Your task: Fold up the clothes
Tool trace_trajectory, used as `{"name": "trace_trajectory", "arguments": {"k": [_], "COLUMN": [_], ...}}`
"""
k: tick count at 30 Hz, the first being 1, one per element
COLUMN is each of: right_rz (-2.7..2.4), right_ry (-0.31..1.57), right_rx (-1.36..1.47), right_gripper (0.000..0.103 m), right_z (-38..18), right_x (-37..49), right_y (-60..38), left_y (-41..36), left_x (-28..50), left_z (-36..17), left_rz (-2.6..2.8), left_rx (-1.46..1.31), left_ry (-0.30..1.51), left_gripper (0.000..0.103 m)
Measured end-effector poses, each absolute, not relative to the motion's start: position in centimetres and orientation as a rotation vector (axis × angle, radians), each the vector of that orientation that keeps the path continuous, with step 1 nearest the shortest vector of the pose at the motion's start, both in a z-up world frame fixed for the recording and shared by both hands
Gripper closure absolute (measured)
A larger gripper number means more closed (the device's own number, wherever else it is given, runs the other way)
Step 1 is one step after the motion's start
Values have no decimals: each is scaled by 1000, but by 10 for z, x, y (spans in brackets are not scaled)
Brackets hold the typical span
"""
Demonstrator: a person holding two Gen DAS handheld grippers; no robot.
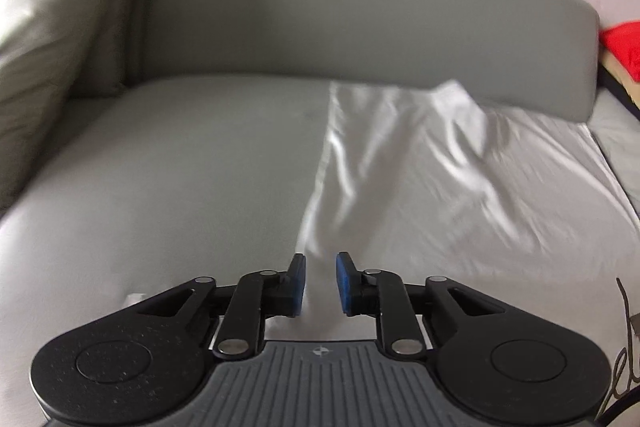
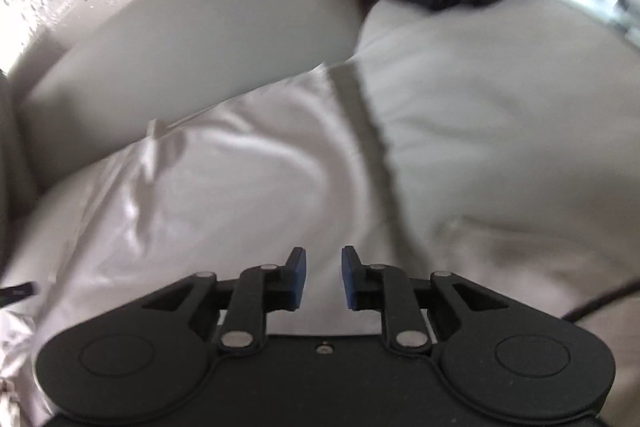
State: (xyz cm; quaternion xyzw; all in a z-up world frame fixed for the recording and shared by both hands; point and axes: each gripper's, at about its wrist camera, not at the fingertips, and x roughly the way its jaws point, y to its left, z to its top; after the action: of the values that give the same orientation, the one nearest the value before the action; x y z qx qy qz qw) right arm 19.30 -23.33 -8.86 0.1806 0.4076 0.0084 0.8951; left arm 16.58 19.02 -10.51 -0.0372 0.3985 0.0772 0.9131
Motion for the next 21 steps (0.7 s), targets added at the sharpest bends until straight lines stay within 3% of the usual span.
{"name": "trace_trajectory", "arguments": {"k": [4,5,7,10,11,12,15,21], "right_rz": [-120,-175,-215,-142,-123,-104,-35,-21], "right_ry": [847,859,879,832,805,778,736,726], "right_rx": [310,296,334,453,478,503,562,645], "right_gripper": [95,94,90,80,77,70,51,50], "right_z": [-106,-105,-98,-73,-62,-52,-37,-64], "right_x": [202,204,207,210,211,213,236,305], "right_y": [-233,-236,-244,-253,-254,-256,-254,-270], "left_y": [197,200,205,200,197,193,187,221], "left_x": [186,189,192,196,199,204,234,300], "left_z": [-125,-121,-108,-80,-71,-64,-62,-94], "left_rz": [350,393,375,287,263,250,238,271], "left_rx": [-8,-20,-62,-97,-95,-83,-63,-212], "left_ry": [894,906,897,826,801,782,792,901], "left_gripper": [83,95,95,79,67,63,60,59]}}
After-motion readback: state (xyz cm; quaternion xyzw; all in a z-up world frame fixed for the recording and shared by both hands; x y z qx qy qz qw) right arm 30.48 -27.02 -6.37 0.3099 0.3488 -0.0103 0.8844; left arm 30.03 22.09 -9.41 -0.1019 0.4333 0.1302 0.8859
